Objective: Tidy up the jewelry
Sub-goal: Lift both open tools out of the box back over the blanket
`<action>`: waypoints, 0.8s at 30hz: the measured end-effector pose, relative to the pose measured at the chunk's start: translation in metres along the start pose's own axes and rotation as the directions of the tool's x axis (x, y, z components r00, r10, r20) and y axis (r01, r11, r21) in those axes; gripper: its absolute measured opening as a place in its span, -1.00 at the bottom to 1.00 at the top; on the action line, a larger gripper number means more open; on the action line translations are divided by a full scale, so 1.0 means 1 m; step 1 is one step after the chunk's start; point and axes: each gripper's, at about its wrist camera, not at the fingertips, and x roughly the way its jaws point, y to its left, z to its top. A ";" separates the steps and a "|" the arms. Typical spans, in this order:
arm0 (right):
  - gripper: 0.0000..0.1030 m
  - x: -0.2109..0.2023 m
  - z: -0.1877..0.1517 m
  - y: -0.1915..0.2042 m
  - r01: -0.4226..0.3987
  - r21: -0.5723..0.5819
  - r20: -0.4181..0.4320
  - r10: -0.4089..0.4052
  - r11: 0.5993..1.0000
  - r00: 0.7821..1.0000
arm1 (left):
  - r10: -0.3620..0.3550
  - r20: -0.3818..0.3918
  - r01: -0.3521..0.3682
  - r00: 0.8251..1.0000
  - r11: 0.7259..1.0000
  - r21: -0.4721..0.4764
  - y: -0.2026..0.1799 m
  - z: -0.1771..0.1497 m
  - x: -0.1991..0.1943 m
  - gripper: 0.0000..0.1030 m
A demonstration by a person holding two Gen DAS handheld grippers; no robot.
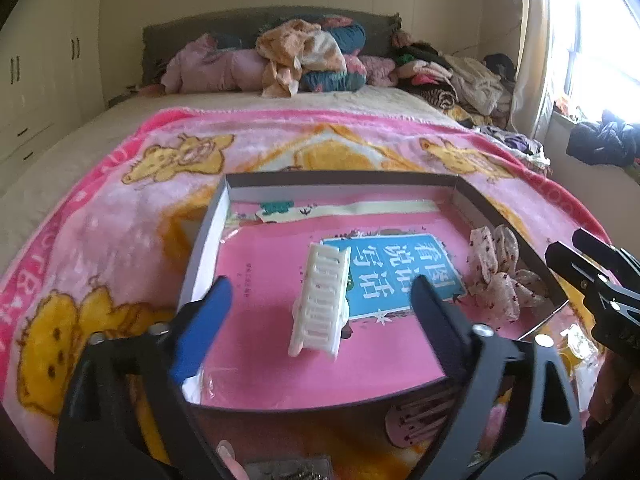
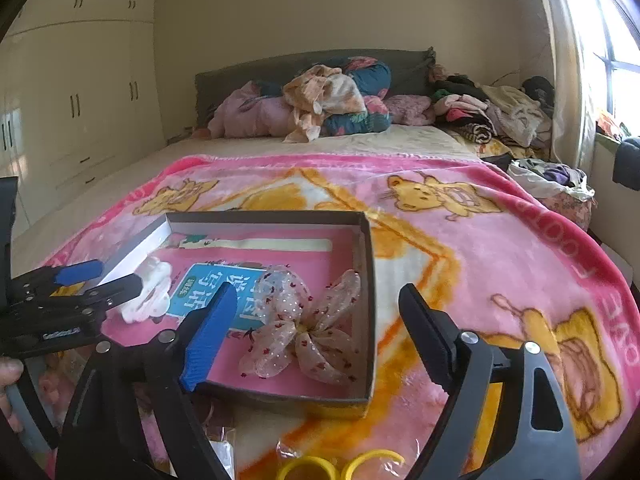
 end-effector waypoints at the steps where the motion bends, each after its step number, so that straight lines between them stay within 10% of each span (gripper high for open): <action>1: 0.62 -0.002 0.000 -0.001 0.005 0.003 0.003 -0.005 1.000 1.000 | -0.001 0.009 0.001 1.000 1.000 0.000 0.000 0.000 -0.003 0.76; 24: 0.82 -0.083 -0.029 -0.008 0.070 0.032 0.079 -0.072 0.997 0.994 | -0.016 0.169 0.015 0.985 1.000 0.007 0.001 -0.013 -0.078 0.78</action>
